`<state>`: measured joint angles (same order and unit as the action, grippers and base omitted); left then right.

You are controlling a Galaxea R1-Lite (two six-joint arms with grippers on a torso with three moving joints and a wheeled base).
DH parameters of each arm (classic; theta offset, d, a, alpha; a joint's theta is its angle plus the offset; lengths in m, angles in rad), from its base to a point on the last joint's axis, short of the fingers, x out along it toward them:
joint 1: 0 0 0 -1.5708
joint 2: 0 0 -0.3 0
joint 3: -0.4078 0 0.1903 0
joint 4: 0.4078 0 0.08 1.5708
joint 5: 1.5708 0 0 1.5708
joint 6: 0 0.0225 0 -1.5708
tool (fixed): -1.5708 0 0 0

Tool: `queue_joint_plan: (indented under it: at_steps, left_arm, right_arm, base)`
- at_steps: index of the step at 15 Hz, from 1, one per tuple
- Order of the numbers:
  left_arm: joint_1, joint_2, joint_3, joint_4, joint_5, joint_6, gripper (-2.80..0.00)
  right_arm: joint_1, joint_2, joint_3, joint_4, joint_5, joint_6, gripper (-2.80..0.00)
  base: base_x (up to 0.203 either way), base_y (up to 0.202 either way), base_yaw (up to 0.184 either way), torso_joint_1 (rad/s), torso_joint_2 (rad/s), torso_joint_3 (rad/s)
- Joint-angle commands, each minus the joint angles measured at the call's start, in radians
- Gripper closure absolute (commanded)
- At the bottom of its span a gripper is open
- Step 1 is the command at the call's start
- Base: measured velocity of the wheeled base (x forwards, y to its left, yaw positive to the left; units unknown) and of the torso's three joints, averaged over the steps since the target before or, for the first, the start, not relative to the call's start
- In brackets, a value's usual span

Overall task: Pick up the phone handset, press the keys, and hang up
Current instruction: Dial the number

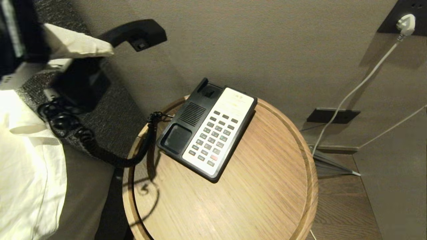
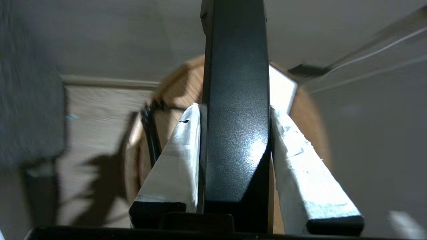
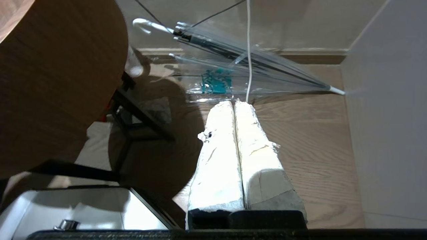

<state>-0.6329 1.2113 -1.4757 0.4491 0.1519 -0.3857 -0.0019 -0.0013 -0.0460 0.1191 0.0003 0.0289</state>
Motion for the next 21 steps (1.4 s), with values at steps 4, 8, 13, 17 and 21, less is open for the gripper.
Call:
queue_joint_plan:
  at_steps: [4, 8, 13, 17, 21]
  left_arm:
    - [-0.001, -0.333, 0.375, -0.249, -0.025, -0.105, 0.0]
    - [0.006, -0.5, 0.602, -0.426, -0.161, -0.121, 0.0]
    - [0.04, -0.551, 0.634, -0.439, -0.181, -0.135, 0.0]
    - [0.057, -0.597, 0.711, -0.454, -0.212, -0.137, 0.0]
    - [0.061, -0.605, 0.729, -0.502, -0.225, -0.143, 0.0]
  right_arm:
    - [0.0, 0.0, 0.001, 0.001, 0.008, -0.03, 0.0]
    - [0.0, 0.0, -0.183, 0.121, 0.057, -0.009, 0.0]
    - [0.0, 0.084, -0.57, 0.348, 0.208, 0.058, 0.0]
    - [0.002, 0.596, -0.687, 0.19, 0.253, 0.047, 0.0]
    - [0.051, 1.138, -0.914, 0.101, 0.268, -0.012, 0.0]
  base:
    - [0.0, 0.0, 0.0, 0.0, 0.0, 0.0]
    - [0.0, 0.0, 0.0, 0.0, 0.0, 0.0]
    - [0.0, 0.0, 0.0, 0.0, 0.0, 0.0]
    - [0.0, 0.0, 0.0, 0.0, 0.0, 0.0]
    - [0.0, 0.0, 0.0, 0.0, 0.0, 0.0]
